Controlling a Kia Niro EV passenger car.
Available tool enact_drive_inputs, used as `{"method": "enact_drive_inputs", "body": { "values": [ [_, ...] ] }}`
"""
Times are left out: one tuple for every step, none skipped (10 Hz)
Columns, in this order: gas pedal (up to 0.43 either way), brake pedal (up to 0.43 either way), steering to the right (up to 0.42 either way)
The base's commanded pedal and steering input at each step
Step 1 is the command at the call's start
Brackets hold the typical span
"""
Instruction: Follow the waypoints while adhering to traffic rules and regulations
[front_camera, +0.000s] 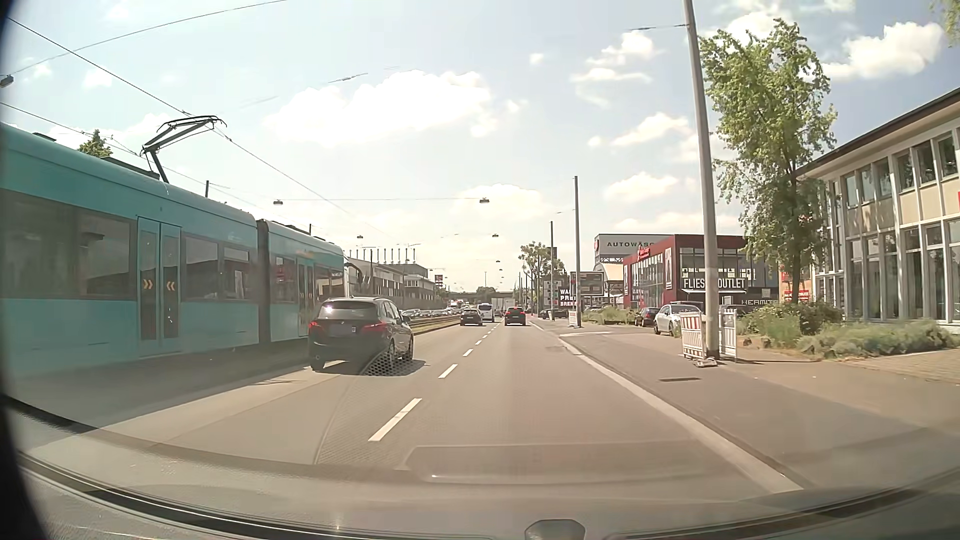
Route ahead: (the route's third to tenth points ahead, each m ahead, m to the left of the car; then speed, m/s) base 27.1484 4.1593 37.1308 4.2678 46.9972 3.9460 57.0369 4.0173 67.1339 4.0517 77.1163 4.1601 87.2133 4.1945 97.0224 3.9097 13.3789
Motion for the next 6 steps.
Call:
{"method": "enact_drive_inputs", "body": {
  "values": [
    [0.13,0.03,-0.001],
    [0.13,0.03,0.0],
    [0.13,0.03,-0.001],
    [0.118,0.03,0.0],
    [0.118,0.03,0.0],
    [0.118,0.03,0.0]
  ]
}}
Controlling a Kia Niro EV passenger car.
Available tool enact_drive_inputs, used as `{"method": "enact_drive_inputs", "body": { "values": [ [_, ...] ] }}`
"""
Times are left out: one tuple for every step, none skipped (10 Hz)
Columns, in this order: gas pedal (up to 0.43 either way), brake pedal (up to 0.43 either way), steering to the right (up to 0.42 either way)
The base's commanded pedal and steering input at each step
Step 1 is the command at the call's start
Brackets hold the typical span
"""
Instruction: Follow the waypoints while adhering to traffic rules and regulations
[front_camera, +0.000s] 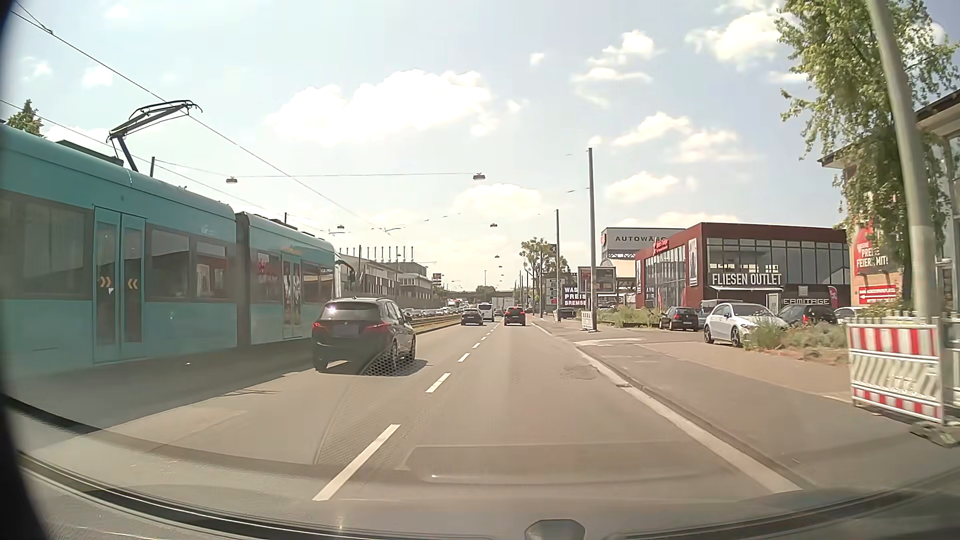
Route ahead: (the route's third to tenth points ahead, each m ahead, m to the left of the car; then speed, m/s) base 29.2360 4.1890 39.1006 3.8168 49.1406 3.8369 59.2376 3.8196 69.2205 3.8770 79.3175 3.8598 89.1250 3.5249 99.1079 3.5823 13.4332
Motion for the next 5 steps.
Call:
{"method": "enact_drive_inputs", "body": {
  "values": [
    [0.118,0.03,-0.001],
    [0.118,0.03,-0.001],
    [0.118,0.03,-0.001],
    [0.118,0.03,0.0],
    [0.118,0.03,-0.001]
  ]
}}
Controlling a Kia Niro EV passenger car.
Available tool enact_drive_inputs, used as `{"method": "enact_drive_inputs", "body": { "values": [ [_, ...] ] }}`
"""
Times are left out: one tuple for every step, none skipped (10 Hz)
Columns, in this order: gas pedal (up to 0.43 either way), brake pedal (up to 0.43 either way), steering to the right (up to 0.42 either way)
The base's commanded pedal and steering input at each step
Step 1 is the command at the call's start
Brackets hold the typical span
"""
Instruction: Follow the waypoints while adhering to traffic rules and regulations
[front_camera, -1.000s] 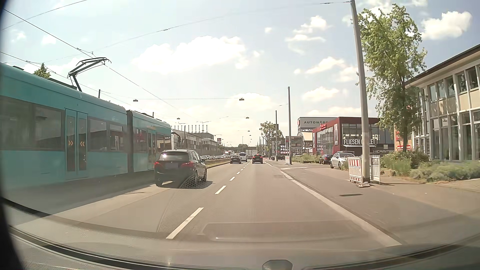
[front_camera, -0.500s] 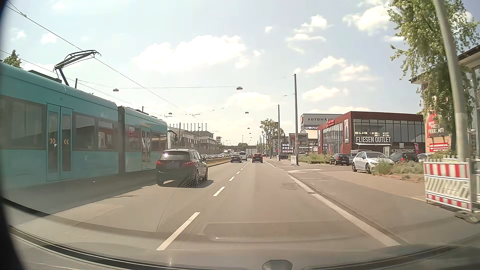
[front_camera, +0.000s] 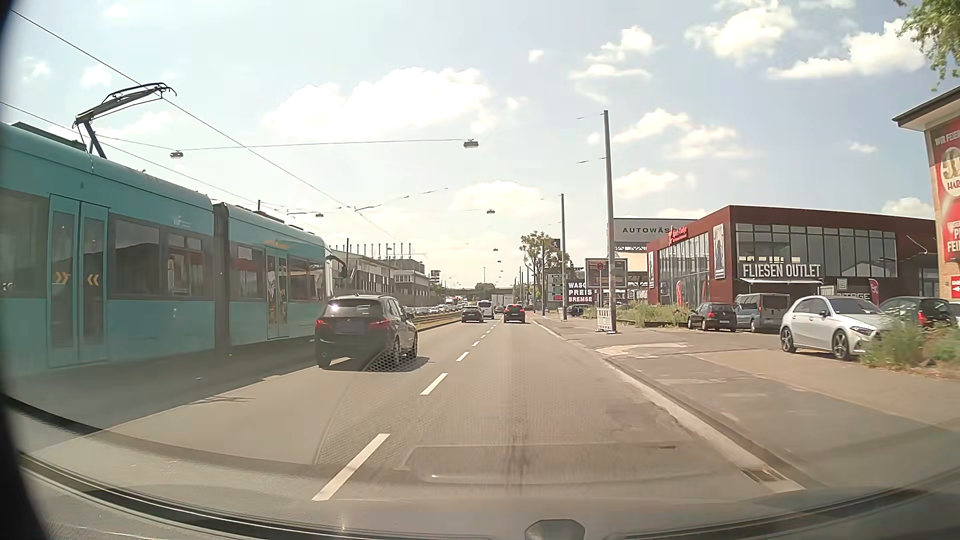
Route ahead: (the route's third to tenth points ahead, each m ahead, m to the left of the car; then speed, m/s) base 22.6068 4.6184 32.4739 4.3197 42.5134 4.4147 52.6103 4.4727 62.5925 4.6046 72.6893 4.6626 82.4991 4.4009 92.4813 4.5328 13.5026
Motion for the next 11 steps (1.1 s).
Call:
{"method": "enact_drive_inputs", "body": {
  "values": [
    [0.118,0.03,0.0],
    [0.118,0.03,0.001],
    [0.118,0.03,0.003],
    [0.118,0.03,0.003],
    [0.118,0.03,0.003],
    [0.118,0.03,0.003],
    [0.118,0.03,0.002],
    [0.118,0.03,0.002],
    [0.118,0.03,0.001],
    [0.118,0.03,0.001],
    [0.118,0.03,0.0]
  ]
}}
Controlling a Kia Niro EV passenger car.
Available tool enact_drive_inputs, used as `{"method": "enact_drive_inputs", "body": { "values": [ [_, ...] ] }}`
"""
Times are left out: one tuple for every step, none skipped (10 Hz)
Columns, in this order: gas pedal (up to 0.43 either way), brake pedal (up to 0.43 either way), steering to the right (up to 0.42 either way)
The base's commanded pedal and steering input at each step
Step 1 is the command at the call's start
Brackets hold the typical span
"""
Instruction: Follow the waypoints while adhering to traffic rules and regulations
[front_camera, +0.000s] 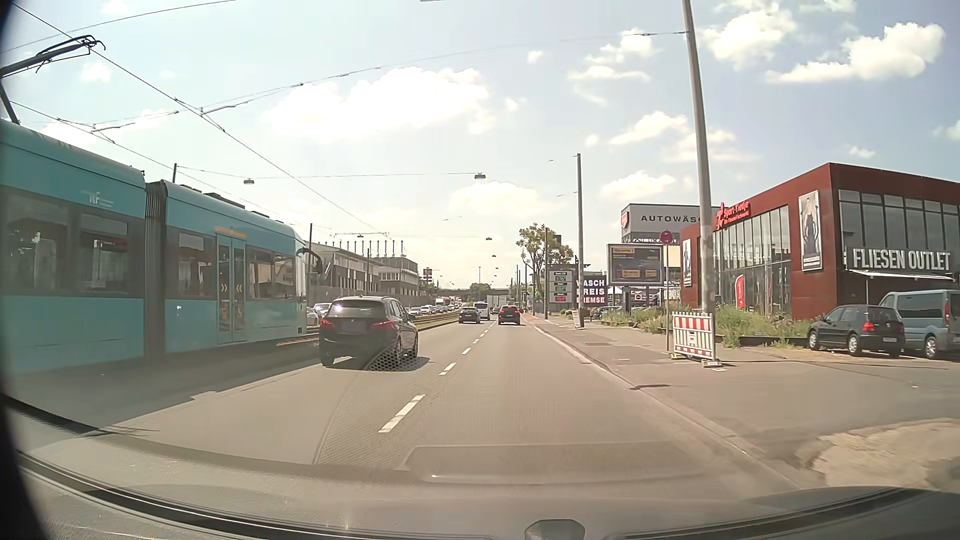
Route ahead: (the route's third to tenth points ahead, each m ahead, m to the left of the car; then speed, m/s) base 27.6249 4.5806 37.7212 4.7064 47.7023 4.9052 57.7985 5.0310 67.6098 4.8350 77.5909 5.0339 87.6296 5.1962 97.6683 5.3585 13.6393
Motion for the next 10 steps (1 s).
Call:
{"method": "enact_drive_inputs", "body": {
  "values": [
    [0.118,0.03,0.0],
    [0.118,0.03,0.0],
    [0.118,0.03,0.0],
    [0.118,0.03,-0.001],
    [0.118,0.03,-0.001],
    [0.118,0.03,-0.001],
    [0.118,0.03,-0.001],
    [0.118,0.03,-0.002],
    [0.118,0.03,-0.003],
    [0.118,0.03,-0.002]
  ]
}}
